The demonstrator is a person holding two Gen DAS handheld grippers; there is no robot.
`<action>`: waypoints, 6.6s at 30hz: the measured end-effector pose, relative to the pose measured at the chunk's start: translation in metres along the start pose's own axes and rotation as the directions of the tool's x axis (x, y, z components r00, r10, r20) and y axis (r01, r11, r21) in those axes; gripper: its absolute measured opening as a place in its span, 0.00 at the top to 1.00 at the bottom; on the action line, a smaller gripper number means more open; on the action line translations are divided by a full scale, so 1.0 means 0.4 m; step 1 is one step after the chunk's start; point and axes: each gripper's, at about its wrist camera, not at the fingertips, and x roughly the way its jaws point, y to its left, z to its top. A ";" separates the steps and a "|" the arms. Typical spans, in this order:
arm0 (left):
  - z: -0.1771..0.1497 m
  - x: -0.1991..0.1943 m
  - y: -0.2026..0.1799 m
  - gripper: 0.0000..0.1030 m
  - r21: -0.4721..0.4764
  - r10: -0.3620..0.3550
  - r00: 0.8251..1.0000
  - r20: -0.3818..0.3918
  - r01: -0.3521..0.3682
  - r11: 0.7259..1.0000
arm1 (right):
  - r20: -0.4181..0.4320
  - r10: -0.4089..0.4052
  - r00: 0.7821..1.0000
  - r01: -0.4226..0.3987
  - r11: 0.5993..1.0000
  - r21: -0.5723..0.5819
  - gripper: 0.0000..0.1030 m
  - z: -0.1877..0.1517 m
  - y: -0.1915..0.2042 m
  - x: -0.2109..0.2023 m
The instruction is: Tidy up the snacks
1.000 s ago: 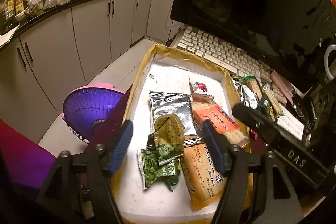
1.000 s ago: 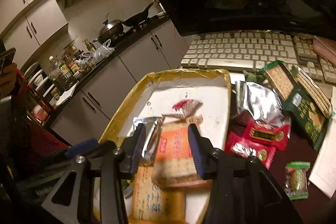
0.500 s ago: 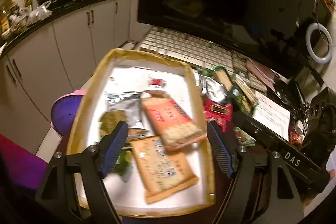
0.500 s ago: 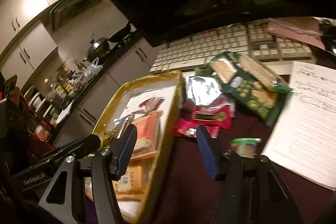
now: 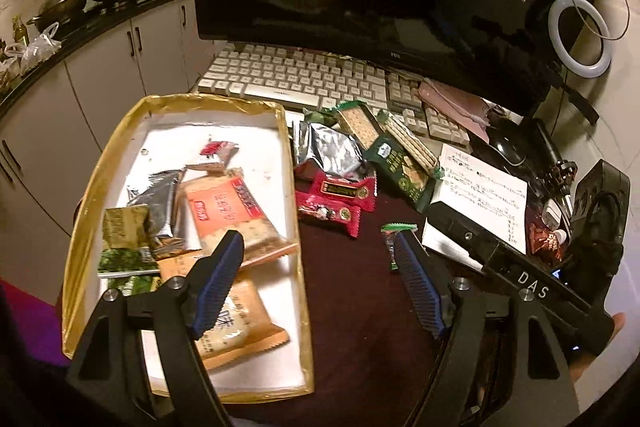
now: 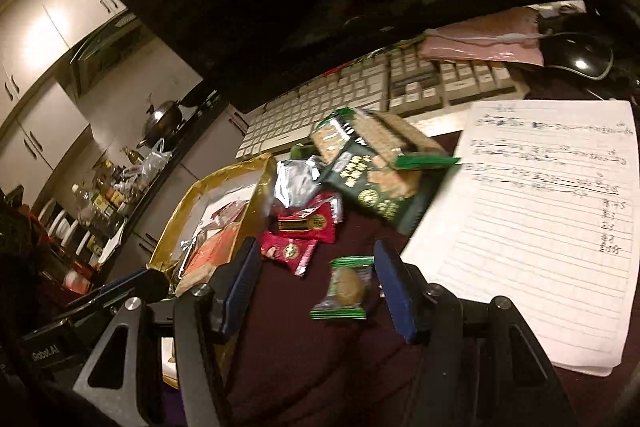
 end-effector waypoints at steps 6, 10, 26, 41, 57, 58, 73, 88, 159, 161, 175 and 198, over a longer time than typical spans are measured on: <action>0.002 0.020 -0.021 0.24 -0.001 0.009 1.000 -0.026 -0.009 1.000 | 0.008 -0.005 1.000 0.005 1.000 0.024 0.43 -0.008 -0.044 -0.010; 0.000 0.018 -0.020 0.24 -0.009 0.002 1.000 -0.015 -0.002 1.000 | -0.011 0.013 1.000 -0.013 0.999 0.039 0.43 -0.008 -0.056 -0.003; 0.000 -0.014 0.054 0.24 -0.038 -0.061 0.997 0.040 0.062 0.997 | -0.012 0.012 1.000 -0.012 1.000 -0.022 0.43 -0.013 -0.029 -0.001; -0.009 -0.005 0.071 0.24 -0.041 -0.075 0.997 0.021 0.075 0.996 | -0.020 -0.007 1.000 0.006 0.999 -0.049 0.43 -0.014 -0.021 0.007; -0.008 0.004 0.032 0.24 -0.012 -0.063 0.998 0.011 0.063 0.998 | -0.020 0.030 0.999 -0.031 0.999 -0.042 0.43 -0.013 -0.021 0.001; -0.008 0.005 0.029 0.24 -0.010 -0.064 0.998 0.008 0.064 0.998 | -0.020 0.031 0.999 -0.032 0.999 -0.042 0.43 -0.014 -0.020 0.001; -0.011 -0.005 0.033 0.24 -0.019 -0.071 0.997 0.016 0.071 0.997 | -0.026 0.028 0.999 -0.030 0.998 -0.047 0.43 -0.014 -0.020 0.006; 0.002 0.039 -0.030 0.24 0.023 -0.068 0.997 -0.044 0.069 0.997 | -0.040 0.018 0.999 -0.018 1.000 -0.013 0.43 -0.014 -0.030 0.008; 0.133 0.389 -0.160 0.32 -0.196 -0.114 0.944 -0.311 0.054 0.979 | 0.142 -0.109 0.984 0.072 0.966 0.248 0.55 0.092 -0.201 -0.052; 0.147 0.408 -0.162 0.32 -0.222 -0.103 0.949 -0.298 0.036 0.974 | 0.151 -0.105 0.983 0.066 0.968 0.244 0.55 0.089 -0.200 -0.060; 0.126 0.389 -0.181 0.90 -0.180 -0.093 0.956 -0.279 0.043 0.983 | 0.187 -0.166 0.968 0.125 0.969 0.216 0.55 0.084 -0.189 -0.065; 0.097 -0.019 0.216 0.91 -0.205 -0.296 0.955 -0.007 0.289 0.935 | 0.070 0.060 0.996 -0.046 0.983 -0.180 0.55 0.068 0.192 0.037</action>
